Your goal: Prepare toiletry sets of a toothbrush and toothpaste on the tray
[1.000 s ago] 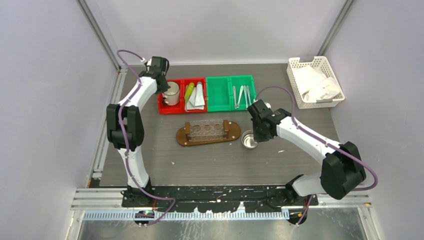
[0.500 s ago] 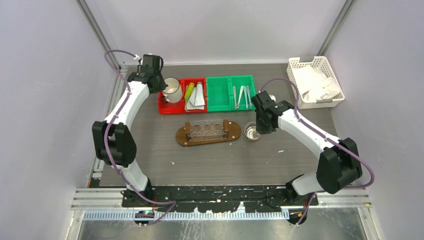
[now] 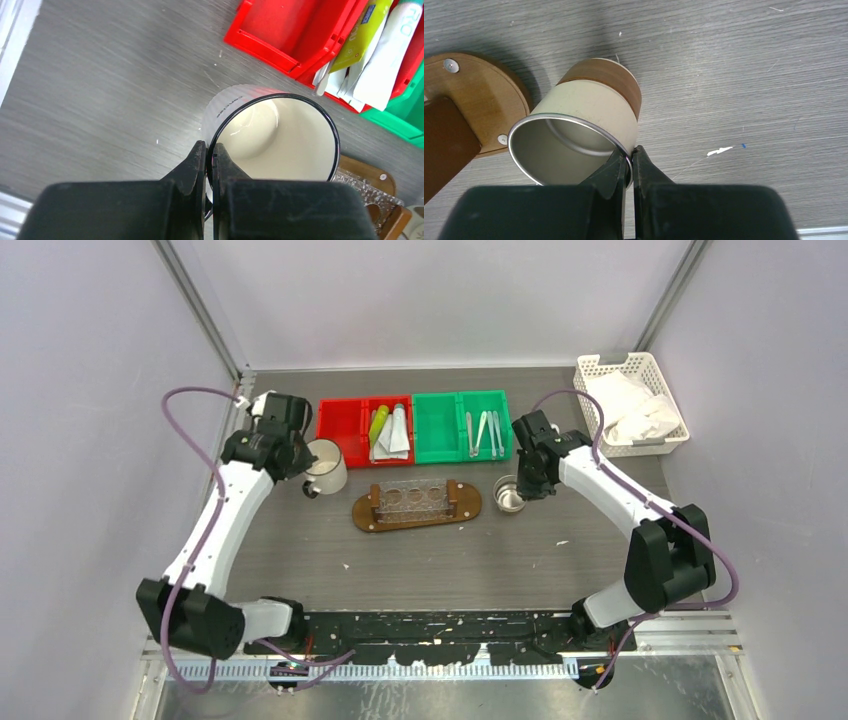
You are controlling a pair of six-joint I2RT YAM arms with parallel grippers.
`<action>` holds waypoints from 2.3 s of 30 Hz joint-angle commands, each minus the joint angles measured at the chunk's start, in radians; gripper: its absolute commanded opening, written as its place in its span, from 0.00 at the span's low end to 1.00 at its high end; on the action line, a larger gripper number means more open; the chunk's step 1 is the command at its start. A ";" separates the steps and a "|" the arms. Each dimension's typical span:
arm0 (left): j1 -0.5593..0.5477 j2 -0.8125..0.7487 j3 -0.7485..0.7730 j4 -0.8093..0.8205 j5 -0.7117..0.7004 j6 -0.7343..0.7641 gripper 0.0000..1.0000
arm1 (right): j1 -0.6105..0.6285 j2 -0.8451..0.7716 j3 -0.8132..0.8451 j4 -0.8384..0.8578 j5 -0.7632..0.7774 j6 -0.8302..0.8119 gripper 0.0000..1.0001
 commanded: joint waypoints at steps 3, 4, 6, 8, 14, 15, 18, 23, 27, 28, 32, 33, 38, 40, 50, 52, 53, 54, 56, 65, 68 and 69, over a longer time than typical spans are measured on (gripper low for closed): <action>-0.017 -0.143 -0.039 -0.105 -0.096 -0.148 0.01 | -0.004 0.000 0.037 0.018 -0.039 -0.017 0.01; -0.023 -0.151 -0.053 -0.118 -0.102 -0.160 0.01 | -0.006 0.004 0.040 0.018 -0.042 -0.018 0.01; -0.030 -0.156 -0.071 -0.156 -0.120 -0.192 0.01 | -0.008 0.016 0.049 0.017 -0.045 -0.023 0.01; -0.030 -0.157 -0.096 -0.177 -0.125 -0.222 0.03 | -0.013 0.028 0.057 0.018 -0.048 -0.030 0.01; -0.037 -0.146 -0.246 -0.097 -0.080 -0.293 0.06 | -0.039 0.040 0.066 0.020 -0.063 -0.028 0.01; -0.038 -0.134 -0.262 -0.083 -0.078 -0.295 0.06 | -0.040 0.038 0.063 0.023 -0.064 -0.027 0.01; -0.038 -0.098 -0.288 -0.048 -0.079 -0.280 0.06 | -0.044 0.025 0.048 0.032 -0.071 -0.026 0.01; -0.038 -0.047 -0.308 -0.003 -0.100 -0.282 0.06 | -0.055 0.013 0.034 0.041 -0.079 -0.027 0.01; -0.038 -0.022 -0.313 0.043 -0.121 -0.273 0.07 | -0.057 -0.002 0.031 0.044 -0.088 -0.028 0.01; -0.038 -0.017 -0.315 0.054 -0.126 -0.269 0.07 | -0.056 -0.004 0.033 0.041 -0.089 -0.029 0.01; -0.037 0.015 -0.319 0.084 -0.125 -0.250 0.09 | -0.057 -0.011 0.033 0.038 -0.085 -0.033 0.01; -0.037 0.026 -0.315 0.081 -0.120 -0.247 0.11 | -0.058 -0.009 0.032 0.037 -0.086 -0.033 0.01; -0.038 0.063 -0.292 0.039 -0.072 -0.225 0.24 | -0.058 -0.012 0.022 0.032 -0.087 -0.033 0.06; -0.038 0.058 -0.291 0.031 -0.054 -0.213 0.29 | -0.059 -0.012 0.020 0.032 -0.086 -0.032 0.17; -0.037 -0.041 -0.265 -0.002 -0.054 -0.147 0.43 | -0.059 -0.041 0.046 -0.001 -0.085 -0.038 0.54; -0.038 -0.070 -0.249 -0.007 -0.051 -0.131 0.44 | -0.058 -0.070 0.064 -0.026 -0.070 -0.042 0.59; -0.037 -0.092 -0.241 -0.010 -0.049 -0.124 0.45 | -0.058 -0.087 0.077 -0.039 -0.065 -0.046 0.61; -0.037 -0.120 -0.237 -0.001 -0.041 -0.110 0.56 | -0.059 -0.104 0.092 -0.055 -0.060 -0.048 0.63; -0.036 -0.191 -0.240 0.027 -0.032 -0.084 0.98 | -0.059 -0.138 0.130 -0.090 -0.058 -0.059 0.65; -0.013 -0.263 -0.127 0.177 0.127 -0.041 1.00 | -0.058 -0.151 0.362 -0.107 -0.263 -0.081 0.74; 0.025 -0.211 -0.121 0.267 0.317 -0.078 1.00 | -0.056 -0.148 0.382 0.008 -0.377 -0.033 0.71; 0.026 -0.189 -0.115 0.275 0.353 -0.078 1.00 | -0.057 -0.138 0.381 0.052 -0.406 -0.002 0.68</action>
